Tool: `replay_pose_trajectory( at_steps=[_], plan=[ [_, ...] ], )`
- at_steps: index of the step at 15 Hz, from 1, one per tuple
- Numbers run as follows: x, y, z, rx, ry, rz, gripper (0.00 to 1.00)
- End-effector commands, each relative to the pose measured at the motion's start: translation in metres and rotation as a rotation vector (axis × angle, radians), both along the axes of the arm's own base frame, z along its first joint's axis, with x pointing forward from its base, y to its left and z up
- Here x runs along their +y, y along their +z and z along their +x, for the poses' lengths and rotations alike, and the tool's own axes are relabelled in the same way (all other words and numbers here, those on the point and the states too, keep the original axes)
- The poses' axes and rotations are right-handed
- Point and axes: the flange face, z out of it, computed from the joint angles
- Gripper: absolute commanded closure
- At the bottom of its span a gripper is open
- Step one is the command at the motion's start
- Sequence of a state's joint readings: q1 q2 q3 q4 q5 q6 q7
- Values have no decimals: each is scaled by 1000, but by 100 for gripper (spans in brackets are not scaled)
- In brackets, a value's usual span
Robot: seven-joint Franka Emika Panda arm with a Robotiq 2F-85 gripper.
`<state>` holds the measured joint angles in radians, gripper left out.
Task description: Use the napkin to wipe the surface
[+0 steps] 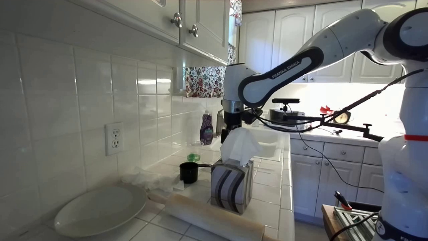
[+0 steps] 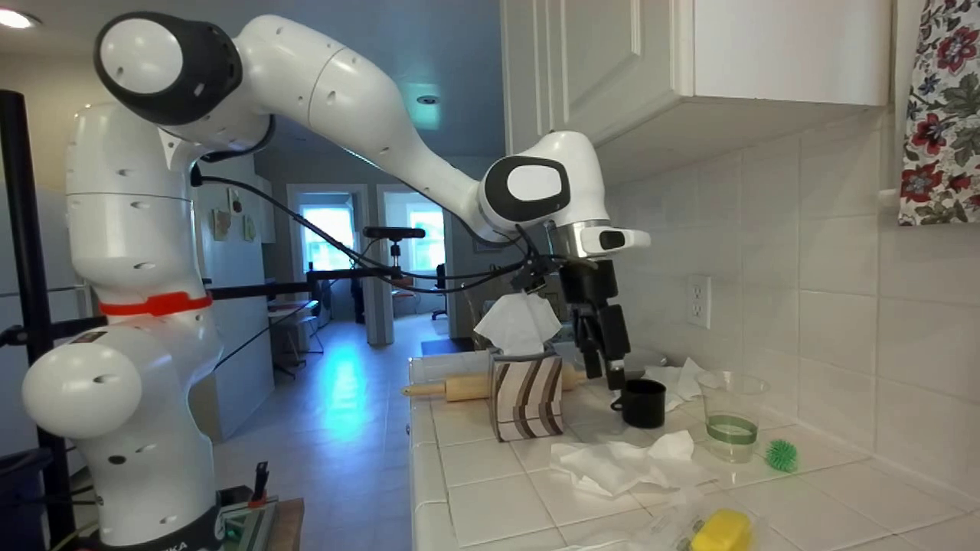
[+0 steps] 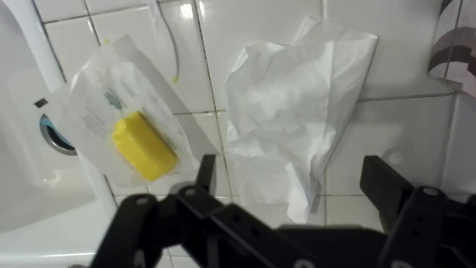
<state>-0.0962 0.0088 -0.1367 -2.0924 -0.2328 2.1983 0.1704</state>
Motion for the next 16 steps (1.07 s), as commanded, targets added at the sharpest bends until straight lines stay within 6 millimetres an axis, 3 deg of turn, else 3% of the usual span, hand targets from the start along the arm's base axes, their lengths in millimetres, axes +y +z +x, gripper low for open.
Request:
replay_pose_trajectory(
  at_steps=[1,16],
  plan=[
    [5,10,-21,-100,26,-39,0],
    [22,22,-54,-348,50,-31,0]
  ],
)
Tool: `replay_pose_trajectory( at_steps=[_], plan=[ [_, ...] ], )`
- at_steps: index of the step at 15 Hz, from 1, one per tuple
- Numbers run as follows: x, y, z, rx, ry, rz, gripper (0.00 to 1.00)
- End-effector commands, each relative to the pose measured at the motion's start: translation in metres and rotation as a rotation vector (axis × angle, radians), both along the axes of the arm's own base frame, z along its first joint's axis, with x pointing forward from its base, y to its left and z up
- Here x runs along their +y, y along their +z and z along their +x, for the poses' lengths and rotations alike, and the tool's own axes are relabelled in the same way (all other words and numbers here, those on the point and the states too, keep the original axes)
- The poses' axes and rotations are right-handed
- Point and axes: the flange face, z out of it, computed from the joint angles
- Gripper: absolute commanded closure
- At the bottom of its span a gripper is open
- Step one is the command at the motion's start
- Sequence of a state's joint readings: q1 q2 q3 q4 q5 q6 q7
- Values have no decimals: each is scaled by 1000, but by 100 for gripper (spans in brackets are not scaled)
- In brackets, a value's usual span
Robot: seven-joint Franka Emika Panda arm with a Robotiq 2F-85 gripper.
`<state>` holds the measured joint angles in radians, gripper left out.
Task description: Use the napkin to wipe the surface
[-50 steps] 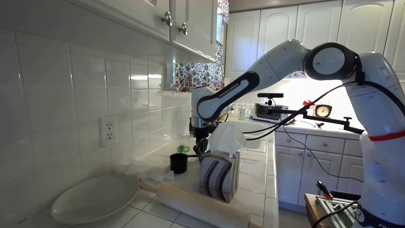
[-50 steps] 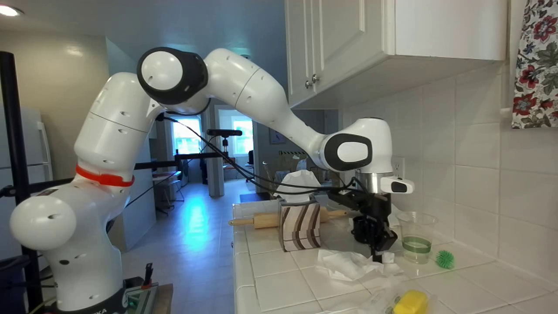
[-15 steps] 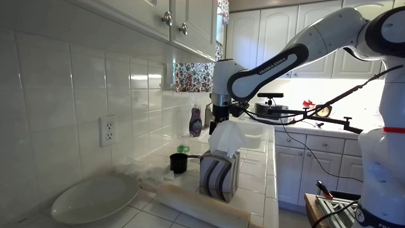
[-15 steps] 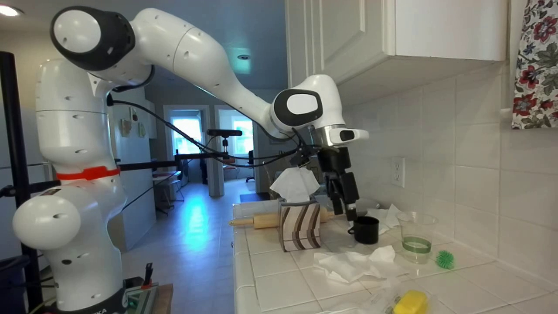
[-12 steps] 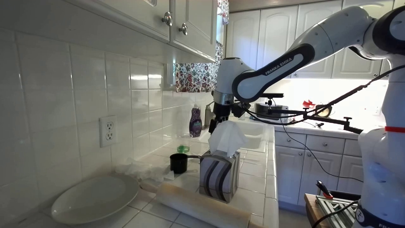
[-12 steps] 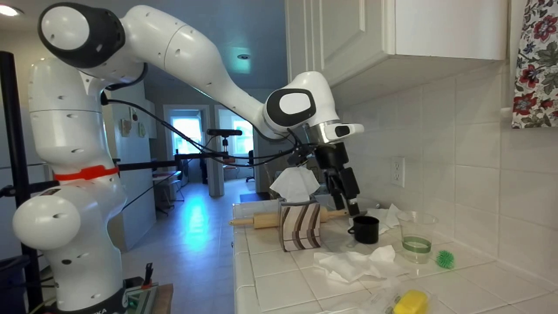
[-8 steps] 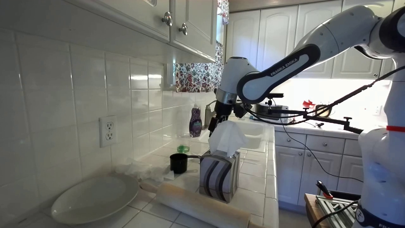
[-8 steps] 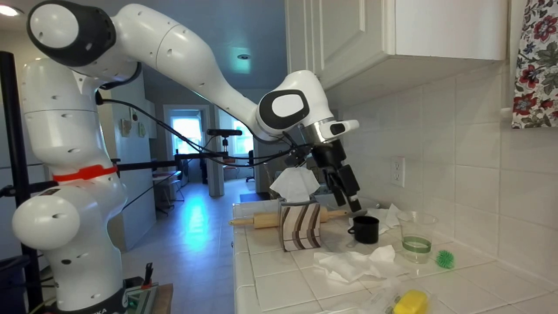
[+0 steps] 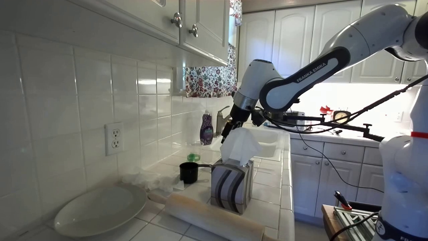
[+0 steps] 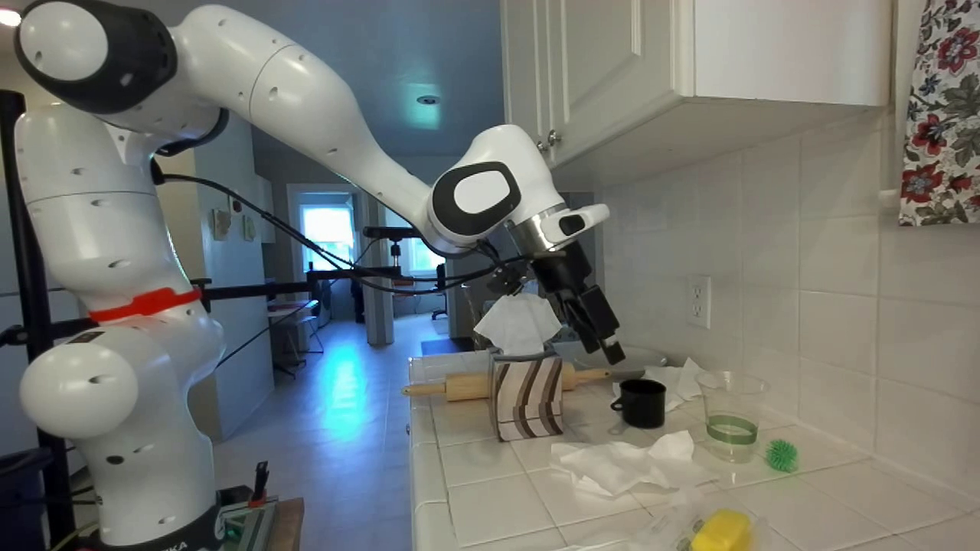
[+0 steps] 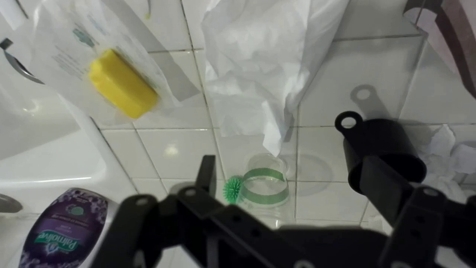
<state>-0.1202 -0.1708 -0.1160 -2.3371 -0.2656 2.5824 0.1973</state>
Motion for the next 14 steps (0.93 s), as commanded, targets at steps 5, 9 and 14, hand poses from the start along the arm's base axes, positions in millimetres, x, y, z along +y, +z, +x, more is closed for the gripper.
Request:
replay_pose_trajectory(
  at_steps=[5,9,14],
  plan=[
    [4,5,-28,-66,-41,16,0],
    [3,8,-33,-77,-57,31,0],
    [2,8,-26,-63,-47,30,0]
  ],
)
